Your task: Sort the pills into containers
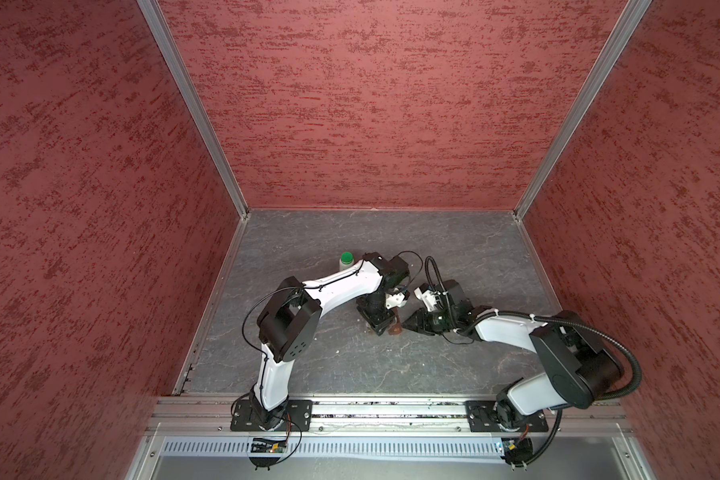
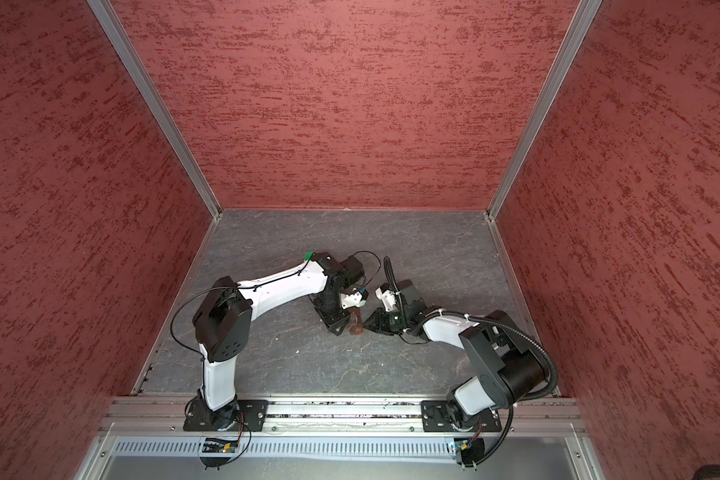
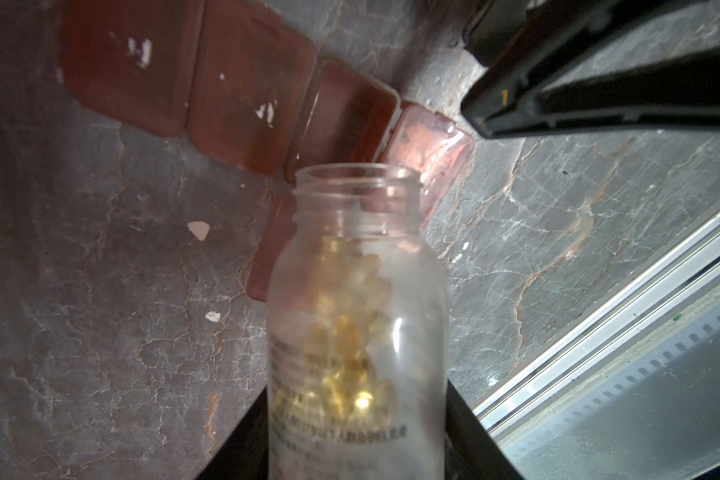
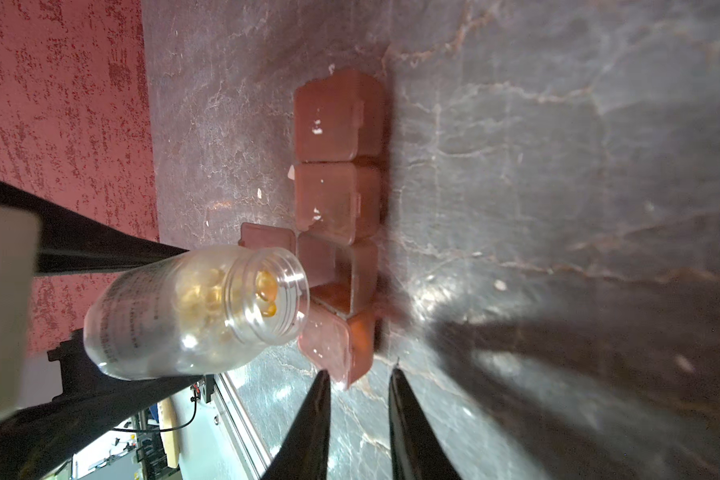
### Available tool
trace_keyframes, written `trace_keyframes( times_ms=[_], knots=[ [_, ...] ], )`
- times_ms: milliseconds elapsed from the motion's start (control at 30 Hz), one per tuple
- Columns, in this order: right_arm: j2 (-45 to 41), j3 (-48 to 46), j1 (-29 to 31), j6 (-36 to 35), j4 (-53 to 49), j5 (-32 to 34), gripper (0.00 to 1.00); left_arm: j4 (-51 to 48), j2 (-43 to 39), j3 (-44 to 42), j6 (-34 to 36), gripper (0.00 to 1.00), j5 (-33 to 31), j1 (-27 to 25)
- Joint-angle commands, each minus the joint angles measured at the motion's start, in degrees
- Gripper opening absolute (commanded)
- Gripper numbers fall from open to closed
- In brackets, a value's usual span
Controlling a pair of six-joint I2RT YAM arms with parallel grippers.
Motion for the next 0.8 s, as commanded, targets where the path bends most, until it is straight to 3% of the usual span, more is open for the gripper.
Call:
trace_keyframes(
  times_ms=[0,767],
  knots=[
    [-1.18,-0.46,0.18,-0.36,-0.06,0.87,0.26,-1.78,1.18,1.86,1.29,0.00,-0.94,-0.21],
    [-0.98,-1.09,0.22,-0.69,0.12,0.91,0.25,-7.80,5.22,7.87,2.69,0.00,-3.92,-1.52]
  ],
)
